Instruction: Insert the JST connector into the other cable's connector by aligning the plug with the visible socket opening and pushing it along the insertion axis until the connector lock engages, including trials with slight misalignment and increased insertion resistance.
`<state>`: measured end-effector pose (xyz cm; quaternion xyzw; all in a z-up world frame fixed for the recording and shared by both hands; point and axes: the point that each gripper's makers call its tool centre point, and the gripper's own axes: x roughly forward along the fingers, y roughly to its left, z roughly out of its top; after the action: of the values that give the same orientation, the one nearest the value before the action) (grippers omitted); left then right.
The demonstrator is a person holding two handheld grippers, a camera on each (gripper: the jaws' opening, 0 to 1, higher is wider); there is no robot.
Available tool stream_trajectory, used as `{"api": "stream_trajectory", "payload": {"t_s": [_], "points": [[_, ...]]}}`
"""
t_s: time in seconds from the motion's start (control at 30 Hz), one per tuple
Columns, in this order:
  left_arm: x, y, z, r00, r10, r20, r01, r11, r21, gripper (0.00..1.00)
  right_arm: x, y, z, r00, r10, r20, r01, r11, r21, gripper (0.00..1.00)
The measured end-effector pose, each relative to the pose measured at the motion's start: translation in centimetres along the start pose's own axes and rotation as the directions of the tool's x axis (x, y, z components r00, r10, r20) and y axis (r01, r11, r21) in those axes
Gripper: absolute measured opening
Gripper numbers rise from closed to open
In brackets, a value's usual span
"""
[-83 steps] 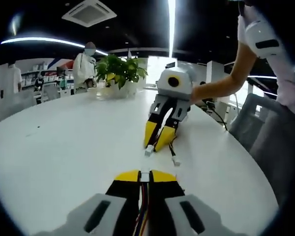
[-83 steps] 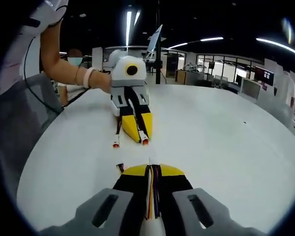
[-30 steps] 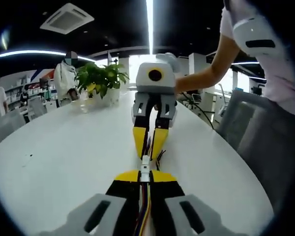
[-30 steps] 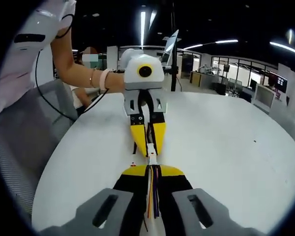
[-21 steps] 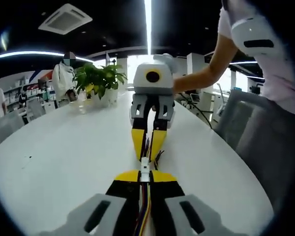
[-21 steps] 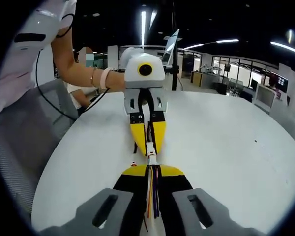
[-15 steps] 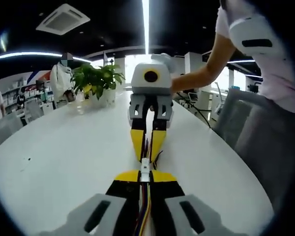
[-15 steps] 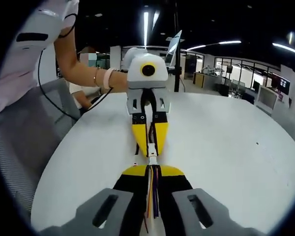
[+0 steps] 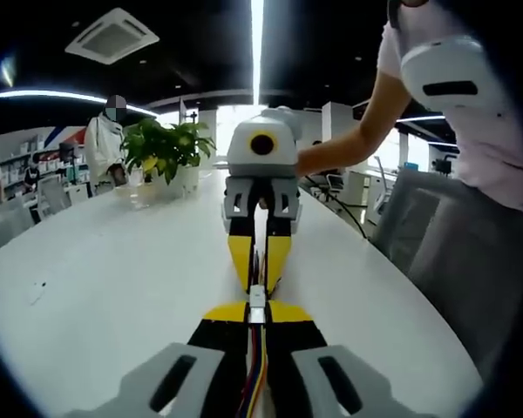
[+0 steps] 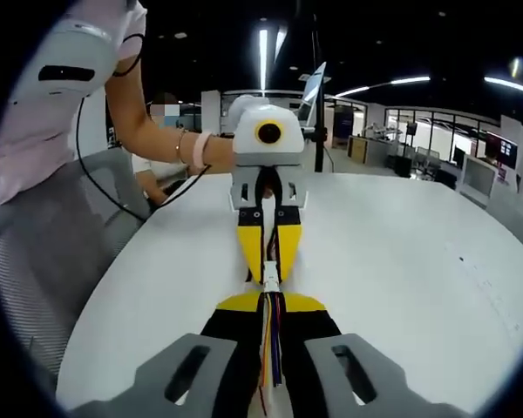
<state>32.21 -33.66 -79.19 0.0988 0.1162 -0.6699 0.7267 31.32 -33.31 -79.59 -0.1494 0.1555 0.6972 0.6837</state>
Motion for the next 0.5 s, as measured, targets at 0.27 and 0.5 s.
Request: {"api": "stream_trajectory", "payload": {"t_s": [0.27,0.5], "points": [[0.2,0.0,0.1,1.000,0.009,-0.014,-0.009,1.000,0.006,0.00,0.3,-0.1,0.0,1.000,0.002,0.006,-0.002,1.000,0.006,0.03],[0.6,0.3,-0.6,1.000,0.023,-0.019,-0.023,1.000,-0.003,0.00,1.1,-0.3,-0.5,1.000,0.004,-0.008,-0.004,1.000,-0.005,0.03]]}}
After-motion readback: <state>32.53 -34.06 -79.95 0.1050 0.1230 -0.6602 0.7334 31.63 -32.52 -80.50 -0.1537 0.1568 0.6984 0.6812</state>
